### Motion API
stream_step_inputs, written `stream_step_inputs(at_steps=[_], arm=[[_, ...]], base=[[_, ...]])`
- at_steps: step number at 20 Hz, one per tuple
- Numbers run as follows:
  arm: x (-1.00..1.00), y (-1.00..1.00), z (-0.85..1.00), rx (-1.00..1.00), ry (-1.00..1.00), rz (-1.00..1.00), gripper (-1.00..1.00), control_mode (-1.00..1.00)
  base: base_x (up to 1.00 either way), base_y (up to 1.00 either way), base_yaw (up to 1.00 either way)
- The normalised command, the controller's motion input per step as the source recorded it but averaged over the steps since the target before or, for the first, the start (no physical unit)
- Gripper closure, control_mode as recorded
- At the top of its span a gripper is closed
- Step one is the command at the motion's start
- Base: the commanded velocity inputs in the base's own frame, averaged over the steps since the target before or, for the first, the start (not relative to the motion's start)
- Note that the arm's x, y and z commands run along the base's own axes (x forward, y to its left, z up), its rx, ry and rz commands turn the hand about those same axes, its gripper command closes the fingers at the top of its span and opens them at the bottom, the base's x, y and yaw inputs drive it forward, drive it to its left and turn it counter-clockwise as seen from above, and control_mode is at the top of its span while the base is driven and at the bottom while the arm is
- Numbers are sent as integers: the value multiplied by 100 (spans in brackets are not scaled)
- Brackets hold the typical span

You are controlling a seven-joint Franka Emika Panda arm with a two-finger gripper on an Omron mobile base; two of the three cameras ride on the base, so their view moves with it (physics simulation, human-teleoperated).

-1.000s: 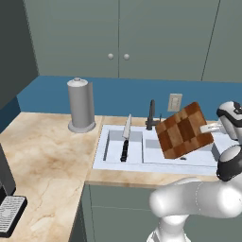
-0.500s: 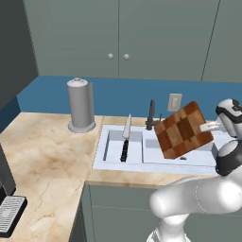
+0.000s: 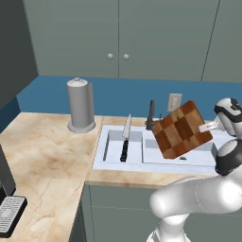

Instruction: Move the cutting board and knife to the sink. Then move spray from the cabinet to the counter.

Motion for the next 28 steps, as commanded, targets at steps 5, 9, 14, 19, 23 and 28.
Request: stream_step_inputs(at_steps=[5, 9, 14, 19, 23, 28], arm=[[-1, 2, 0, -5, -12, 10, 100, -100], [0, 3, 0, -4, -8, 11, 100, -100], [0, 11, 0, -4, -1, 9, 100, -100], [6, 14, -1, -2, 0, 6, 100, -100], [21, 21, -14, -3, 0, 4, 100, -100], [15, 18, -15, -4, 0, 3, 100, -100]], base=[[0, 0, 0], [0, 0, 0], [0, 0, 0], [0, 0, 0], [0, 0, 0], [0, 0, 0]])
